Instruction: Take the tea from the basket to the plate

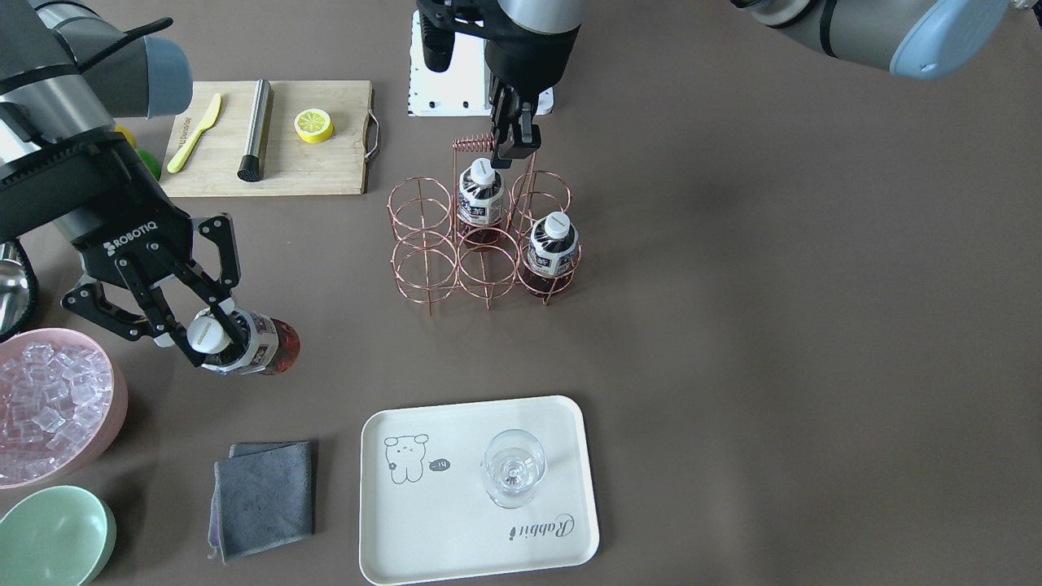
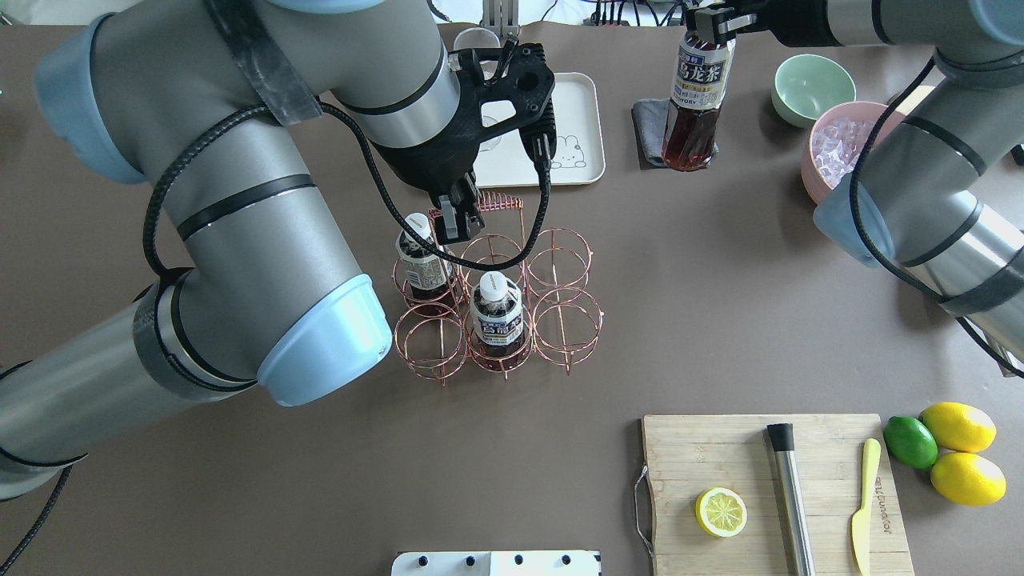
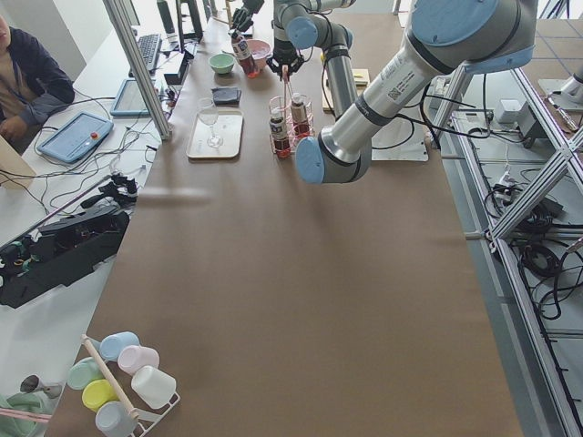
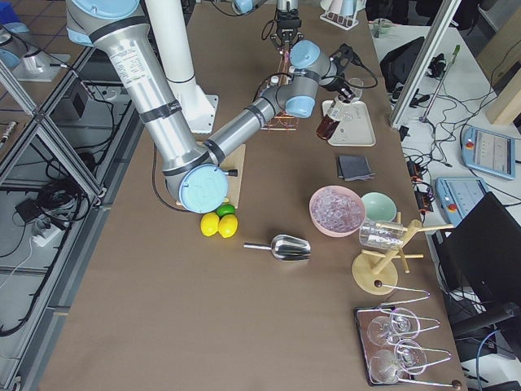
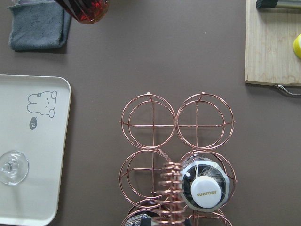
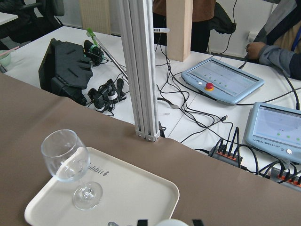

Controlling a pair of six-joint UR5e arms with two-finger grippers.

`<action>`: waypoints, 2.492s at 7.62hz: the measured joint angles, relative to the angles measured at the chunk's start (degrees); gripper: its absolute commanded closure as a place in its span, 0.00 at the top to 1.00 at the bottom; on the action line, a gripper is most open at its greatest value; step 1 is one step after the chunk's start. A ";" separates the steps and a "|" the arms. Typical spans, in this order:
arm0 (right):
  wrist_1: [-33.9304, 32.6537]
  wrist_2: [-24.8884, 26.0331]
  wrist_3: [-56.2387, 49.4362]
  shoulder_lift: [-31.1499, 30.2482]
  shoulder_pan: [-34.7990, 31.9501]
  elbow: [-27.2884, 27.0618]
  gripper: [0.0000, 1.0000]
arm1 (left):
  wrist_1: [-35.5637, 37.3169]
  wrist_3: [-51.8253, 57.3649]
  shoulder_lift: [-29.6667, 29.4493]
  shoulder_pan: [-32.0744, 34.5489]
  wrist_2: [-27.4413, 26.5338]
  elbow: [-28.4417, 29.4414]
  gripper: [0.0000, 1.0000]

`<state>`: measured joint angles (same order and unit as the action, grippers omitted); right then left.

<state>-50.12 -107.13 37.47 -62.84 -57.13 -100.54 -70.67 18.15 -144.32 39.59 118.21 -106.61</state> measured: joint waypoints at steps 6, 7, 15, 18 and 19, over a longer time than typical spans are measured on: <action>20.06 20.59 11.58 15.76 6.32 27.78 0.00 | 0.00 0.39 0.04 0.13 0.00 0.13 0.00; 22.44 24.45 12.76 16.04 8.68 29.86 0.00 | 0.00 0.39 0.07 0.14 0.00 0.15 0.00; 27.52 34.45 9.25 16.04 14.52 35.99 0.13 | -0.09 0.40 0.61 0.14 0.00 0.09 0.00; 26.54 34.61 8.42 16.33 15.00 35.80 1.00 | -0.15 0.40 0.62 0.14 0.00 0.09 0.00; 26.44 34.66 8.50 16.45 15.17 35.63 1.00 | -0.17 0.40 0.62 0.14 0.00 0.09 0.00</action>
<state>-23.68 -72.48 45.97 -46.38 -41.96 -64.91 -70.83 18.54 -143.70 39.73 118.21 -106.53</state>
